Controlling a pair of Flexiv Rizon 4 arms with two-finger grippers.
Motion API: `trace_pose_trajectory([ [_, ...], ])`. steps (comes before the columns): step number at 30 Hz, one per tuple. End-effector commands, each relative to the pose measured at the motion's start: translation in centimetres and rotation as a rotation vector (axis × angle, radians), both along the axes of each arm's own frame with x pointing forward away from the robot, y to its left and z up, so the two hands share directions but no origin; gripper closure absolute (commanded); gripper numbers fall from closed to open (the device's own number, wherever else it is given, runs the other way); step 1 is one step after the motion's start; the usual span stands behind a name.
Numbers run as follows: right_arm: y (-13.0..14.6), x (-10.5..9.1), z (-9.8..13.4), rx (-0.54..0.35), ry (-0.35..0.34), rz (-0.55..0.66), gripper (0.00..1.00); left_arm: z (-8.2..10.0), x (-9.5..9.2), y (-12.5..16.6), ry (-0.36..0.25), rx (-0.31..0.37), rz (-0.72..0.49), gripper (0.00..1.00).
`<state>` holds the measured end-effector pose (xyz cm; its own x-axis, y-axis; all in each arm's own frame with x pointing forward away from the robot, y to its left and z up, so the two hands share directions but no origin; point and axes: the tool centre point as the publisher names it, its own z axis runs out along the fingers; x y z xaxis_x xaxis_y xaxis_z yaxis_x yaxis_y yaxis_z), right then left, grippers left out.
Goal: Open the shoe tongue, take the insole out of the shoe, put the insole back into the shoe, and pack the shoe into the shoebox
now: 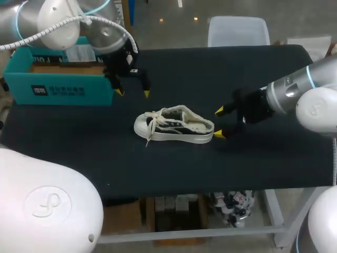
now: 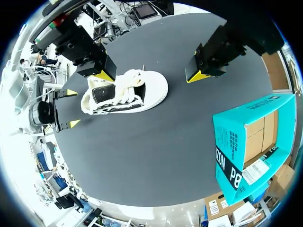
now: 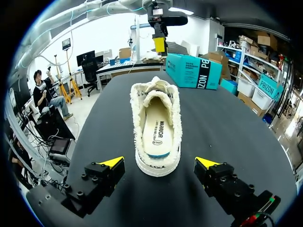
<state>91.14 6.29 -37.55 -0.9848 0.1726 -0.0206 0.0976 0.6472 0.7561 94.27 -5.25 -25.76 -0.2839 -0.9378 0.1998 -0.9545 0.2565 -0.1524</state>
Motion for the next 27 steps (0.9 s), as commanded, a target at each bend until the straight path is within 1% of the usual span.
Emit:
trace_pose_trajectory([
  [1, 0.7, 0.2, -0.7, 0.015, 0.001, -0.02, 0.0, -0.1, -0.5, -0.7, -0.008, 0.004, 0.006, 0.0],
  [3, 0.9, 0.0, -1.0, 0.021, -0.005, -0.028, 0.0, -0.2, -0.5, -1.2, 0.004, 0.003, 0.003, 0.0],
  [8, 1.3, -0.5, -1.5, 0.035, -0.01, -0.038, 0.0, -0.2, 0.0, -2.2, -0.006, 0.019, 0.048, 0.0],
  [9, 1.4, -0.6, -1.6, 0.037, -0.009, -0.043, 0.0, -0.2, 0.1, -2.3, 0.006, 0.019, 0.041, 0.0],
  [12, 1.6, -0.7, -2.1, 0.046, -0.003, -0.055, 0.0, -0.4, 0.5, -2.8, 0.013, 0.02, 0.046, 0.0],
  [17, 2.1, -0.6, -2.9, 0.061, 0.006, -0.068, 0.0, -0.6, 0.3, -3.2, 0.013, 0.023, 0.044, 0.0],
  [23, 2.7, 0.1, -3.6, 0.074, 0.018, -0.076, 0.0, -0.7, 0.1, -3.3, 0.011, 0.02, 0.04, 0.0],
  [27, 3.2, 0.2, -4.0, 0.078, 0.027, -0.073, 0.0, -0.8, 0.3, -3.2, 0.01, 0.022, 0.048, 0.0],
])
